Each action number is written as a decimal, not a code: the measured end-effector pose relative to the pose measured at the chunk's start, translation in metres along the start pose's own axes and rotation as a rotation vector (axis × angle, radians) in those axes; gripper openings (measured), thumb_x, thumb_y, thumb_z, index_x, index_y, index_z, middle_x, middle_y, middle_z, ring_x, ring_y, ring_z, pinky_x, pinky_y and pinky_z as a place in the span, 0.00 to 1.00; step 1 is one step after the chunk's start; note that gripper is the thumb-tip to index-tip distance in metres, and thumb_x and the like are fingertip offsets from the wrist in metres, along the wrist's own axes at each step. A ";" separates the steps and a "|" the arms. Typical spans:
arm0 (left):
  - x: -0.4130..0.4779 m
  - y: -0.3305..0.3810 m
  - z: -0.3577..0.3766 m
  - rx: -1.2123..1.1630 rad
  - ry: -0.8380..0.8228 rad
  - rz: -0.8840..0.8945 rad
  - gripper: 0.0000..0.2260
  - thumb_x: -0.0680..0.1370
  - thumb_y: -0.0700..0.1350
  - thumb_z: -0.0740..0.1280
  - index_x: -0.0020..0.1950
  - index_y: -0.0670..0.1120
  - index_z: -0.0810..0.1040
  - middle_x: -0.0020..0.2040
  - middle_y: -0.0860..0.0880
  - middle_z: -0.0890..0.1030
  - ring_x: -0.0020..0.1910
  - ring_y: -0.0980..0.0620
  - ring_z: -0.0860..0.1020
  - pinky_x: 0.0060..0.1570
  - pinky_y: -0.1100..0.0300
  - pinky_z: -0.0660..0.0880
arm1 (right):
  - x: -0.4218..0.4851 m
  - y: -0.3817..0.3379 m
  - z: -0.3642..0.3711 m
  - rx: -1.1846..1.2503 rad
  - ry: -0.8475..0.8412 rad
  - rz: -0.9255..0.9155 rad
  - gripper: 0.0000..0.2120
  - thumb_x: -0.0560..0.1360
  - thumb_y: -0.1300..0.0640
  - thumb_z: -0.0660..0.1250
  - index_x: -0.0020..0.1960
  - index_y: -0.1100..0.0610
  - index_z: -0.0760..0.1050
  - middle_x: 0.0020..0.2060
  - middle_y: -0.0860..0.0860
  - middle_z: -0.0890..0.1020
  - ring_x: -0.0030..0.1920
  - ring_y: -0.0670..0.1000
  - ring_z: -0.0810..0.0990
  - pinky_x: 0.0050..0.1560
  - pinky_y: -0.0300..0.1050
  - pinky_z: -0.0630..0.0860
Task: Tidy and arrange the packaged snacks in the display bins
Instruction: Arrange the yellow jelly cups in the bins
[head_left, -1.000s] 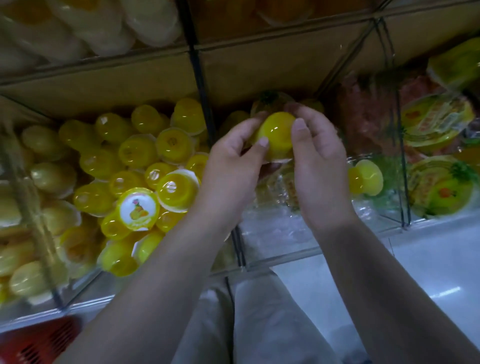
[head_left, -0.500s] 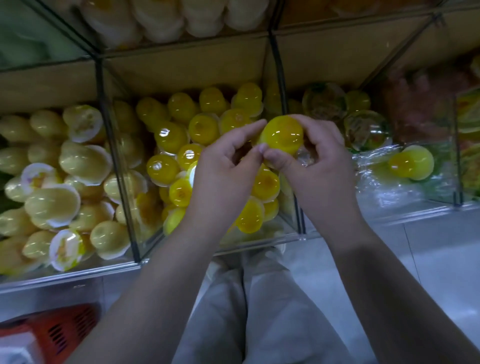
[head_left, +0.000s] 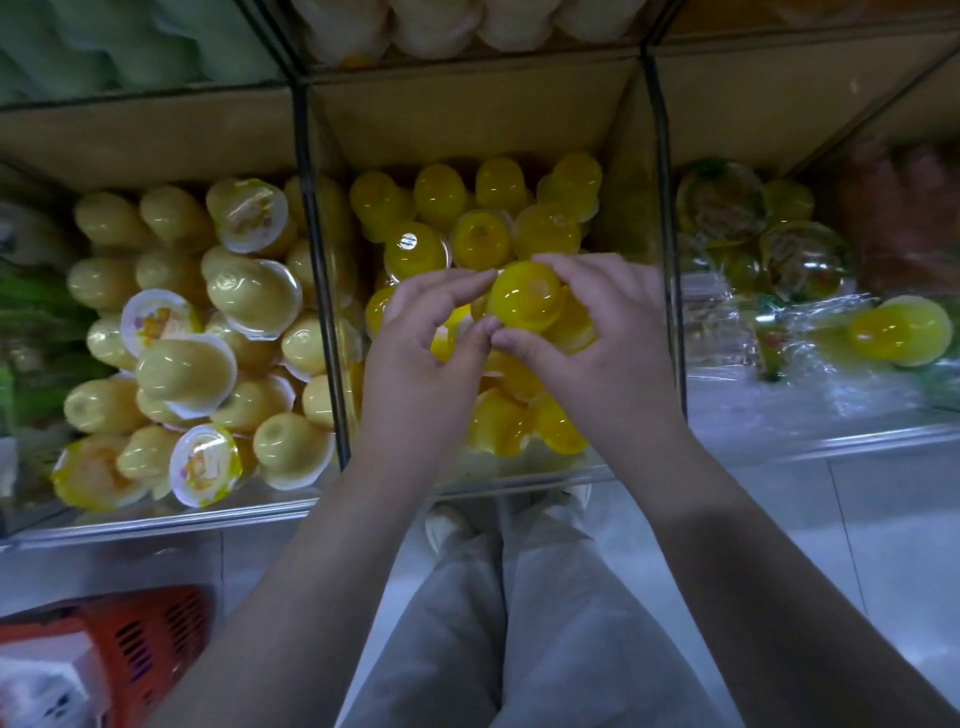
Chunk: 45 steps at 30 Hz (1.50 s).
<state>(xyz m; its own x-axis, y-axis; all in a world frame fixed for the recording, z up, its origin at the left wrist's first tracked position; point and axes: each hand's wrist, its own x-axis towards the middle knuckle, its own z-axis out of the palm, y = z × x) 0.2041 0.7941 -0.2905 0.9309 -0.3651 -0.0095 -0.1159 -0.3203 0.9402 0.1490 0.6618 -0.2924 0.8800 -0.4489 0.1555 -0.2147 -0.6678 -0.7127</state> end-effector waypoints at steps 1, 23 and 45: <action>-0.001 -0.004 -0.001 -0.005 0.011 -0.009 0.14 0.76 0.41 0.68 0.56 0.59 0.77 0.56 0.54 0.77 0.61 0.57 0.76 0.61 0.62 0.72 | 0.000 0.000 0.004 -0.017 -0.016 -0.012 0.29 0.67 0.36 0.69 0.61 0.54 0.78 0.55 0.50 0.79 0.58 0.54 0.71 0.56 0.35 0.62; 0.007 -0.030 -0.002 -0.036 -0.146 -0.131 0.17 0.76 0.42 0.71 0.61 0.58 0.77 0.61 0.52 0.78 0.61 0.56 0.76 0.63 0.53 0.74 | -0.020 -0.004 0.021 -0.154 0.058 -0.043 0.19 0.67 0.51 0.75 0.56 0.56 0.79 0.60 0.56 0.77 0.63 0.60 0.71 0.66 0.34 0.56; -0.014 -0.029 -0.012 -0.123 0.011 -0.163 0.11 0.76 0.47 0.66 0.55 0.60 0.77 0.58 0.50 0.80 0.59 0.55 0.78 0.61 0.53 0.75 | -0.040 -0.056 0.022 -0.600 -0.555 0.209 0.18 0.75 0.51 0.68 0.63 0.50 0.70 0.59 0.54 0.71 0.53 0.56 0.79 0.39 0.44 0.66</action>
<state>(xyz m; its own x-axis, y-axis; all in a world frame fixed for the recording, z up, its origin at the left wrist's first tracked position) 0.1989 0.8194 -0.3136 0.9379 -0.3070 -0.1617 0.0791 -0.2647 0.9611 0.1349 0.7303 -0.2741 0.8442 -0.3461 -0.4093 -0.4467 -0.8763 -0.1805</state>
